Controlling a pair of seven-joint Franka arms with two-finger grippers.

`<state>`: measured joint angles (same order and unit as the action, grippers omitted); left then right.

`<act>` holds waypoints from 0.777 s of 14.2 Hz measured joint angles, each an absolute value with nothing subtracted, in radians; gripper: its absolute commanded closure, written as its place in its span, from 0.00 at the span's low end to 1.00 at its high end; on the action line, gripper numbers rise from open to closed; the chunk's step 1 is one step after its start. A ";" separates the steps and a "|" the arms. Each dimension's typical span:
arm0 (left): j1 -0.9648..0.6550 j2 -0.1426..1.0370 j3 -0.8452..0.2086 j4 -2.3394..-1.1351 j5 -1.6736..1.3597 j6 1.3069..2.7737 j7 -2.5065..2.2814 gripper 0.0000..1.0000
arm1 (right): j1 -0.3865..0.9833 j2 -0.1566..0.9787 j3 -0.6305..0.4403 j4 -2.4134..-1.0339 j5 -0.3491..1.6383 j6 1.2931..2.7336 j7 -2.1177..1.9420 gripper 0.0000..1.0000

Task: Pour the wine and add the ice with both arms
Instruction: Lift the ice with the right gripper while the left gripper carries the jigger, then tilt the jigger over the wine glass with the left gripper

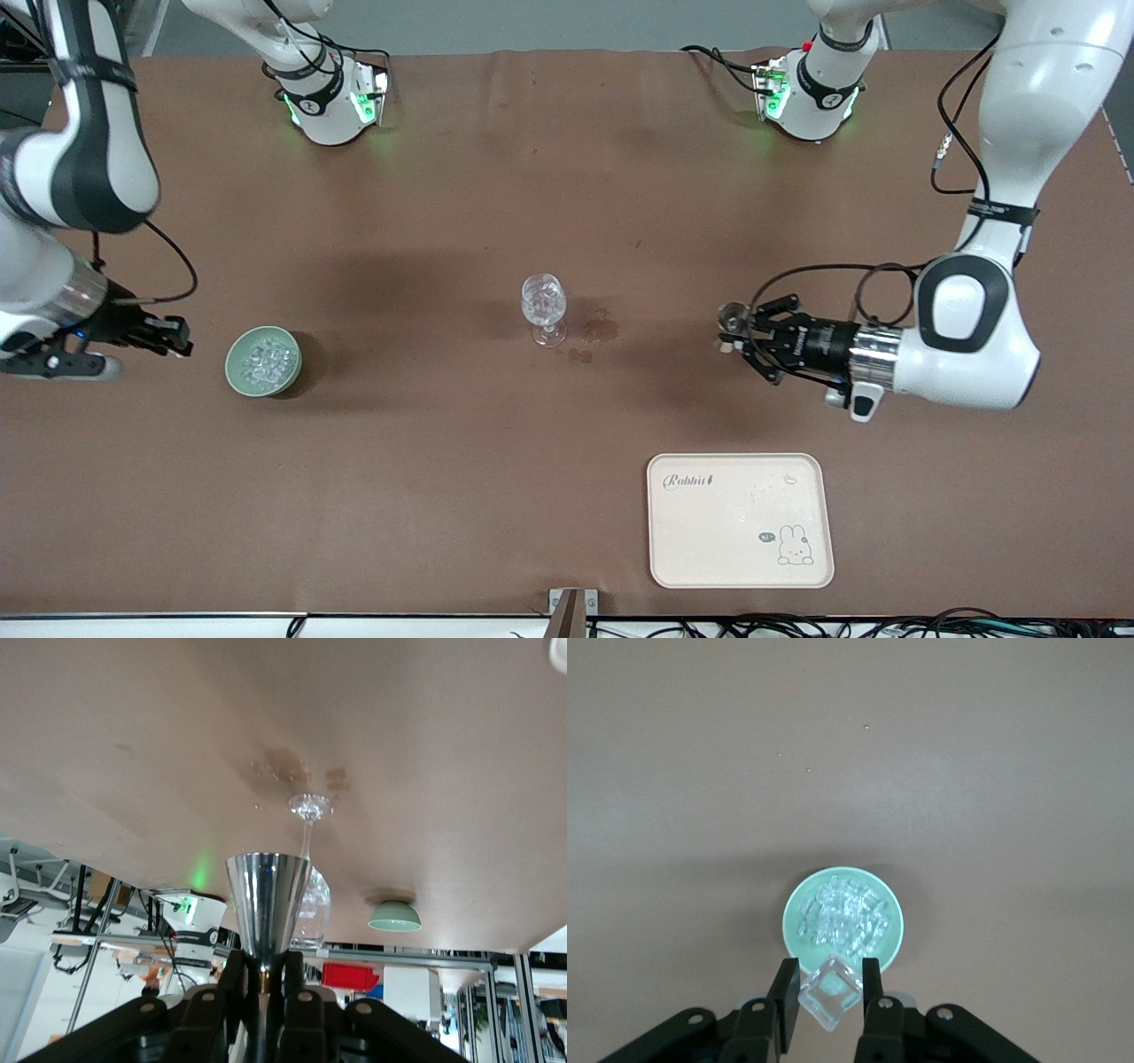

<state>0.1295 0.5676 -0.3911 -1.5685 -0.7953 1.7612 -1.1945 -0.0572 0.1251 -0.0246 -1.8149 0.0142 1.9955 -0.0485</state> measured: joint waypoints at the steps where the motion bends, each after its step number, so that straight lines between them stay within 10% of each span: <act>1: 0.097 0.552 -0.391 -1.570 -0.795 1.782 -1.225 0.99 | -0.057 0.102 -0.024 -1.783 0.014 1.933 -0.048 0.94; 11: -0.218 0.531 -0.391 -1.582 -0.594 2.064 -1.571 0.99 | -0.050 0.078 -0.017 -1.498 0.014 1.584 -0.031 0.95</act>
